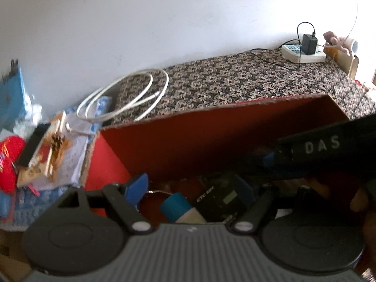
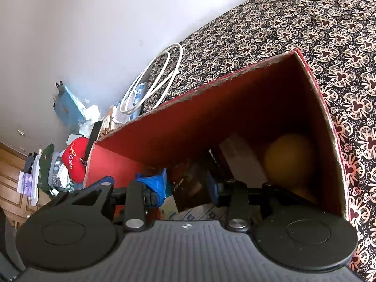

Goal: Organize rigid objects
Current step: 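Lower the black case into the red box and open the right gripper, then withdraw the right gripper up out of the red box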

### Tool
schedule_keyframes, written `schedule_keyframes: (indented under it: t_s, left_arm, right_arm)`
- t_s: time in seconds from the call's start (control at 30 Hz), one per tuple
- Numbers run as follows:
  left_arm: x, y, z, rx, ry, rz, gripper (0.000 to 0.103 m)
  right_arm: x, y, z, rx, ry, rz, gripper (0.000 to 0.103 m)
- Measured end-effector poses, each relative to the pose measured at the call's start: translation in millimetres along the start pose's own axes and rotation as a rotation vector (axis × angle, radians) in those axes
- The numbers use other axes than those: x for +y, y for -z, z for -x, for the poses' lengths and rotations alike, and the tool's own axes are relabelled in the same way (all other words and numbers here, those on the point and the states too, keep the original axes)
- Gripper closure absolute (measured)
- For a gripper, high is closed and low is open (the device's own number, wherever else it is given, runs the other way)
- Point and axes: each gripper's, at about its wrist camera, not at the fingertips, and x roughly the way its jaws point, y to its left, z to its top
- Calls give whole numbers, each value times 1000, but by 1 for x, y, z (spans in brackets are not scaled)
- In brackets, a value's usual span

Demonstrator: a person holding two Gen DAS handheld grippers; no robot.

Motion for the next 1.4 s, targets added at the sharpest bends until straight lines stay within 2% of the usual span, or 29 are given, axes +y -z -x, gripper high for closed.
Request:
schedule_keyframes:
  t_s: [0.2, 0.3, 0.77, 1.0, 1.13, 1.23, 1.33, 1.4]
  left_arm:
    - [-3, 1, 1, -1, -11, 0, 22]
    - [3, 1, -1, 12, 10, 26, 22]
    - [5, 0, -4, 44, 24, 50, 21]
    - [2, 1, -1, 26, 12, 31, 21]
    - [-1, 1, 1, 19, -2, 16, 20]
    - [-5, 2, 7, 18, -28, 8, 20]
    - [-3, 4, 18, 15, -36, 23, 20]
    - [-3, 5, 27, 5, -44, 26, 19]
  right_arm:
    - [1, 0, -1, 10, 8, -1, 82]
    - [2, 0, -1, 10, 8, -1, 82]
    - [4, 3, 6, -39, 45, 16, 82]
    - [10, 4, 6, -60, 112, 46, 82]
    - [15, 6, 11, -105, 199, 68, 82]
    - [25, 9, 20, -139, 283, 167, 82]
    - [28, 9, 35, -150, 263, 172, 82]
    - [28, 8, 41, -128, 253, 167, 82]
